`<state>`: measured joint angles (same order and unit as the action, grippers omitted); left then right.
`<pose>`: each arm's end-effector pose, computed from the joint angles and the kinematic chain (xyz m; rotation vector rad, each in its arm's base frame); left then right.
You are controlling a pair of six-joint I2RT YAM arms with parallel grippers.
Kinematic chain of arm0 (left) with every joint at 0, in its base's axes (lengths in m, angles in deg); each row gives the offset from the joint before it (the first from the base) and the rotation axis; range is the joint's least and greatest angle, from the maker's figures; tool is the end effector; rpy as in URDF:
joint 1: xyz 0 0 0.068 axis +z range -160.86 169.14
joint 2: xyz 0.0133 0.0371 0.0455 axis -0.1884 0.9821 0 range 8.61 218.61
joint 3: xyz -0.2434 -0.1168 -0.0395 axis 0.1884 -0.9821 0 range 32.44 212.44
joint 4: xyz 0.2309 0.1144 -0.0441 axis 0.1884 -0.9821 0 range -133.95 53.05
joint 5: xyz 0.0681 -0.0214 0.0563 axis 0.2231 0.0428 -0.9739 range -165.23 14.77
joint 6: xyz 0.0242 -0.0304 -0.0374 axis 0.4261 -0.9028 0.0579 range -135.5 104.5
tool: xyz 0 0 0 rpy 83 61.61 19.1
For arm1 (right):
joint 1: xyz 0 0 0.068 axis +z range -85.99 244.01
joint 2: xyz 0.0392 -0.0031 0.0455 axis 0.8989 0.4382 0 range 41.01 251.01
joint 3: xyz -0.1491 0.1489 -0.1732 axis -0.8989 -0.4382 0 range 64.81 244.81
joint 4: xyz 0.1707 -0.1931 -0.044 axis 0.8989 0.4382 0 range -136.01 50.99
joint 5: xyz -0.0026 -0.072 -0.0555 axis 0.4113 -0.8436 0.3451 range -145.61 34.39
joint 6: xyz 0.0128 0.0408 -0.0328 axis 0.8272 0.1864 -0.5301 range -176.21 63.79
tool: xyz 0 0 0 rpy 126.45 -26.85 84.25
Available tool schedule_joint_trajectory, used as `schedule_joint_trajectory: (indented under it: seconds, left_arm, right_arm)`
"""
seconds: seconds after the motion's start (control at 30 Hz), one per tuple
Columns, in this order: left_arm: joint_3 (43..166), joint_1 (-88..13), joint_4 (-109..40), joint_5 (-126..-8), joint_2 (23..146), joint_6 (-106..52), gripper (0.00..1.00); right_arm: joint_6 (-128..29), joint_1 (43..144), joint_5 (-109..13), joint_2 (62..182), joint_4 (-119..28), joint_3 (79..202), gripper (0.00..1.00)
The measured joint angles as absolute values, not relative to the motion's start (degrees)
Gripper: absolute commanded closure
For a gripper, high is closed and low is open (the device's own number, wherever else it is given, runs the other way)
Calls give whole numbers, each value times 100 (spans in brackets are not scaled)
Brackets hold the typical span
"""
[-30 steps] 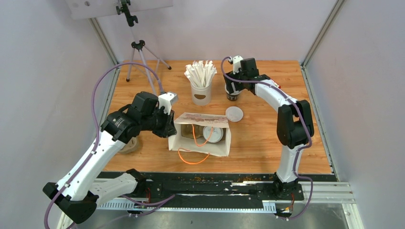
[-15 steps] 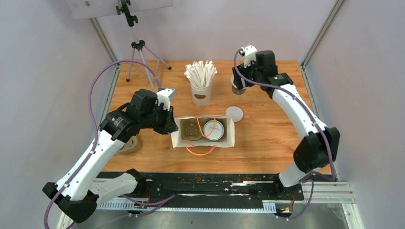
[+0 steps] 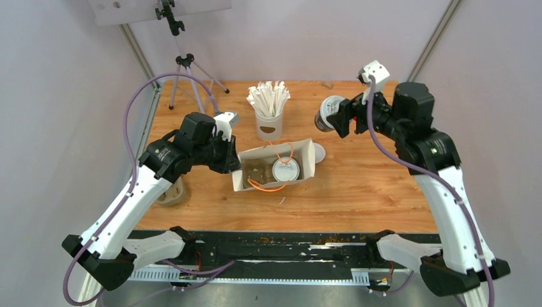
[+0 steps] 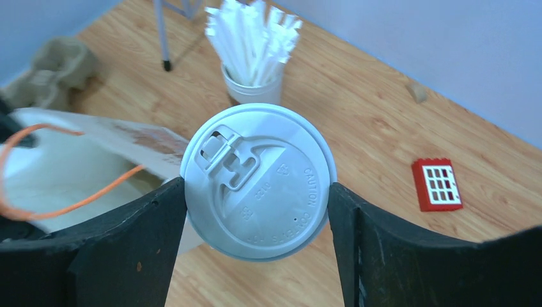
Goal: Pack the takeout coffee
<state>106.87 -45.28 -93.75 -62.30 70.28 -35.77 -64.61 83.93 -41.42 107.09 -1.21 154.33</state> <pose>0.1594 -0.1188 0.3830 0.4155 2.3988 -0.7184 0.1991 0.0815 0.4678 -0.6355 1.8434 0.3736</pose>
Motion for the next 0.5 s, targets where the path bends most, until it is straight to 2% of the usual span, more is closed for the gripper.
schedule_joint_trajectory:
  seconds: [0.2,0.5]
  left_arm:
    - [10727,-4528,-9399,-6247,7092,-3573,86]
    - [10788,-4528,-9438,-6291,7120,-3551,86]
  right_arm:
    - [-6135,8507,-3291,9813,135,15428,23]
    - [-5805,8778,-2209,9291,137,14830,24]
